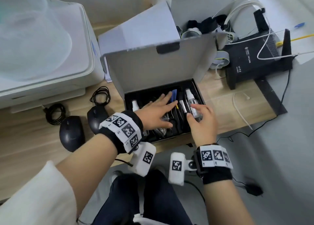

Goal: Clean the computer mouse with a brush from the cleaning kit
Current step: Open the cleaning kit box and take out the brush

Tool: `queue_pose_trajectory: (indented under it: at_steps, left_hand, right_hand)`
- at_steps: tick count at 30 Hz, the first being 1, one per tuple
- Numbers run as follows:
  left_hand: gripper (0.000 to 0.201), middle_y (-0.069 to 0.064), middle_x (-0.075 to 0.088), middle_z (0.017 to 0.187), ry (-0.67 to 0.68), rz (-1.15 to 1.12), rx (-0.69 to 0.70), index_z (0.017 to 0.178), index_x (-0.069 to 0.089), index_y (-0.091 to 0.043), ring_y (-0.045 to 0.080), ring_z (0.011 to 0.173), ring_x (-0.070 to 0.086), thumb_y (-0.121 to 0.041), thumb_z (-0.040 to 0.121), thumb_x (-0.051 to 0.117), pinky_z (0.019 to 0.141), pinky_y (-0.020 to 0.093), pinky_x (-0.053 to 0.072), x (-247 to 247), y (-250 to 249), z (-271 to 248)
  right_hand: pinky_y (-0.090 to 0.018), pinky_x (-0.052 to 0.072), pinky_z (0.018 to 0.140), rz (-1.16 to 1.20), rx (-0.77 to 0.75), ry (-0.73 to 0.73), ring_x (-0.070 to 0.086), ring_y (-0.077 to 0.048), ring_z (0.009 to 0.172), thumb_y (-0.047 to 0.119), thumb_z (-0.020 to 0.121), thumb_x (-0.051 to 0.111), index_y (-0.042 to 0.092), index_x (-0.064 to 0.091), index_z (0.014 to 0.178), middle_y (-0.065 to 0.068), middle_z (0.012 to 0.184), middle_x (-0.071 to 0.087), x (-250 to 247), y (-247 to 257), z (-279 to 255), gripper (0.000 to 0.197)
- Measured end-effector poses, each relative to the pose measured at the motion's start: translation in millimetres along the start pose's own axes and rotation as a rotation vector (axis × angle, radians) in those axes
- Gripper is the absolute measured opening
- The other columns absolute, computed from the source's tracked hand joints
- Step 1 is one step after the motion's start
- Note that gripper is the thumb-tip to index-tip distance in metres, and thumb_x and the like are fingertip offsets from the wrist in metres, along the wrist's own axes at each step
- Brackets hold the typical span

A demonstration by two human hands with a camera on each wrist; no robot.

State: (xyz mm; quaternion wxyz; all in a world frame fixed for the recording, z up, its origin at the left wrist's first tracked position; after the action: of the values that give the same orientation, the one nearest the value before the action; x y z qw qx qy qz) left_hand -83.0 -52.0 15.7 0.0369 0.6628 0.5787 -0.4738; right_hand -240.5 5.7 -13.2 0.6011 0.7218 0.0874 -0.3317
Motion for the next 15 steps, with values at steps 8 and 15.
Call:
queue_pose_trajectory:
  at_steps: [8,15]
  left_hand:
    - [0.083,0.001,0.012,0.158,-0.042,0.255,-0.031,0.147,0.012,-0.033,0.024,0.144,0.013,-0.03,0.082,0.064,0.11,0.046,0.031,12,-7,13]
    - [0.082,0.001,0.019,0.155,-0.088,0.322,-0.027,0.146,0.017,-0.034,0.024,0.142,0.02,-0.032,0.08,0.066,0.106,0.045,0.036,11,-9,14]
  right_hand:
    - [-0.03,0.041,0.079,-0.463,-0.042,0.41,0.057,-0.032,0.103,0.011,0.075,0.067,0.012,0.06,0.112,-0.015,0.11,0.059,-12,16,31,0.038]
    - [-0.042,0.048,0.078,-0.68,-0.002,0.408,0.057,-0.04,0.105,0.006,0.081,0.055,-0.001,0.043,0.118,-0.021,0.117,0.055,7,29,24,0.039]
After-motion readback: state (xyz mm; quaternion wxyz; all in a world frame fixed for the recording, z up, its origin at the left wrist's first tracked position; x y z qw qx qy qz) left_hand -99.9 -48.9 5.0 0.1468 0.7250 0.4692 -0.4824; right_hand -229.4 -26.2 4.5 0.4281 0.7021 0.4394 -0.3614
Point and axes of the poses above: each hand's wrist, its own z-axis towards the middle knuckle, its own x-axis out of the palm, y = z × x, the point moved 1 cm from there along z, towards the middle knuckle
